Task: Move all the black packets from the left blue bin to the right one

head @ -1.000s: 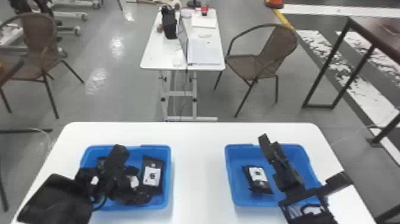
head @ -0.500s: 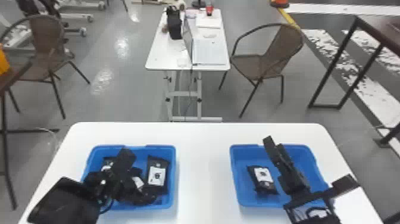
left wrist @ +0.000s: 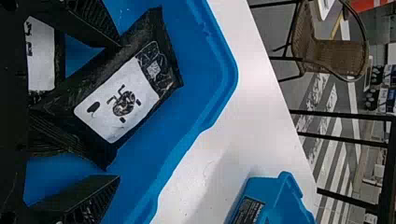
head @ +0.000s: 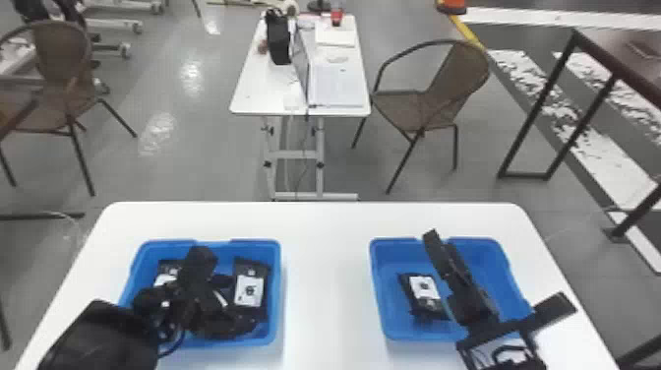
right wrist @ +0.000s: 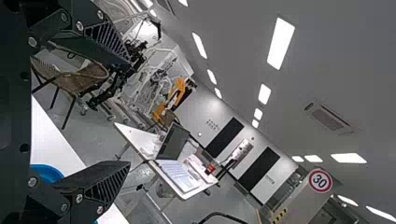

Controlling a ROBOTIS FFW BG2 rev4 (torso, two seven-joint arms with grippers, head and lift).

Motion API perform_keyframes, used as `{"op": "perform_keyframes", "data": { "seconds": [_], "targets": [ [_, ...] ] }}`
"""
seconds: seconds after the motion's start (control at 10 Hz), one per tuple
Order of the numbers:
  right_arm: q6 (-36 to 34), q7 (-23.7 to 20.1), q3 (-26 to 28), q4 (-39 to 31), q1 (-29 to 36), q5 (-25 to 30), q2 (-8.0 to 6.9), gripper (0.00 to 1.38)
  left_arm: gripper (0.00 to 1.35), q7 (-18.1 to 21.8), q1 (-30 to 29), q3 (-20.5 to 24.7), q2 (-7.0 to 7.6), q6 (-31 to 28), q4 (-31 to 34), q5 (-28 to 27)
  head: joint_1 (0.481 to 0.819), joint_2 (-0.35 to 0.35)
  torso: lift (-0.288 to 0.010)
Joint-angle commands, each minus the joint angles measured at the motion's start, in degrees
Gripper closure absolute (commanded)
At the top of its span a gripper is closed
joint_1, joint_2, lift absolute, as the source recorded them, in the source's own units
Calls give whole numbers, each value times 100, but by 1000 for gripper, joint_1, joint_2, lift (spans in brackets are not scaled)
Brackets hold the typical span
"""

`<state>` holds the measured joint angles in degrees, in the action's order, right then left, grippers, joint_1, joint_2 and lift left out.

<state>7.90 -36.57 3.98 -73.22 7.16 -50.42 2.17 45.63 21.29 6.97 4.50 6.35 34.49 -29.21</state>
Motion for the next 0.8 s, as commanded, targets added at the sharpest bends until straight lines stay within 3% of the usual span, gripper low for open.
{"op": "perform_keyframes", "data": {
  "seconds": [0.0,0.2,0.3,0.4,0.7],
  "targets": [
    [-16,-34,-11,36,-4,-12,-6,269,75,-28,-11,-11,7,-117,-30,-76,695,-62,0],
    [-42,-78,-11,71,-4,-21,-15,269,289,-125,16,-2,33,-222,-170,56,695,-53,0],
    [-51,-78,-11,80,-4,-21,-24,269,660,-116,33,-46,42,-495,-170,162,695,-48,0],
    [-51,-96,-3,80,4,-30,-33,269,777,-142,25,-73,51,-495,-170,232,695,-43,0],
    [-86,-140,-11,106,13,-38,-59,269,817,42,95,-152,77,-222,-170,381,695,-40,0]
  ]
}}
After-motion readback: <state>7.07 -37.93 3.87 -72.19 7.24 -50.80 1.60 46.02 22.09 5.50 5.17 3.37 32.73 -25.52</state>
